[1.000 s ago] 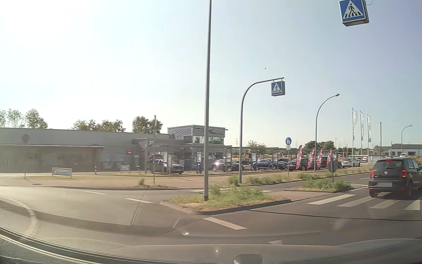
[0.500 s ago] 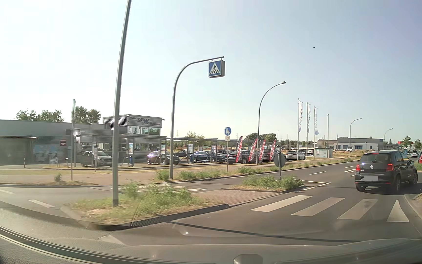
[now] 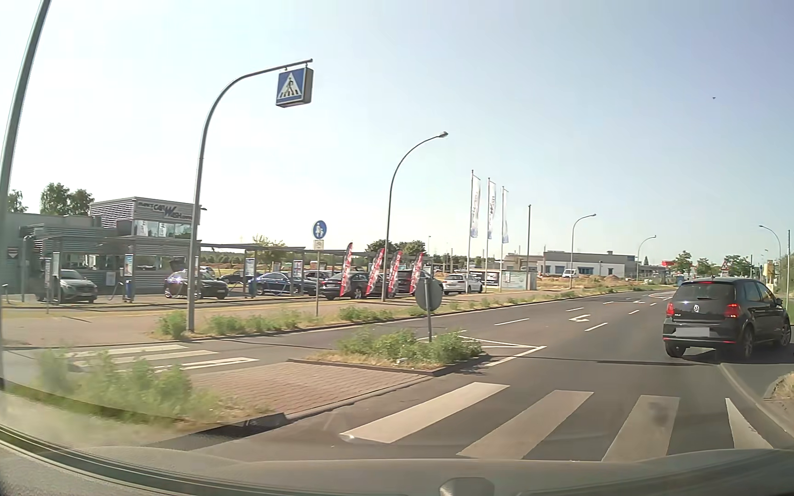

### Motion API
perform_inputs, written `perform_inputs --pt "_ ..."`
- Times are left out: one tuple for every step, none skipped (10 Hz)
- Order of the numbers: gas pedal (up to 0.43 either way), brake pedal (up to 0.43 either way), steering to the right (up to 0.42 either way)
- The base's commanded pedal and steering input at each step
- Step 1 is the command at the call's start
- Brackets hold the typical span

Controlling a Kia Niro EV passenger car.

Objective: Follow the waypoints while adhering to traffic rules and regulations

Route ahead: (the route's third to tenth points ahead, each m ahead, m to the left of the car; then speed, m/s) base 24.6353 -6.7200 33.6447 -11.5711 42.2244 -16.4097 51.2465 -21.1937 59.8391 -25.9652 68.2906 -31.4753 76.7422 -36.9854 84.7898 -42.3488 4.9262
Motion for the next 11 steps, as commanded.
perform_inputs --pt "0.008 0.03 0.283" --pt "0.087 0.03 0.279" --pt "0.11 0.03 0.276" --pt "0.13 0.03 0.273" --pt "0.138 0.03 0.262" --pt "0.138 0.03 0.251" --pt "0.15 0.03 0.237" --pt "0.15 0.03 0.216" --pt "0.15 0.03 0.196" --pt "0.15 0.03 0.167" --pt "0.15 0.03 0.141"
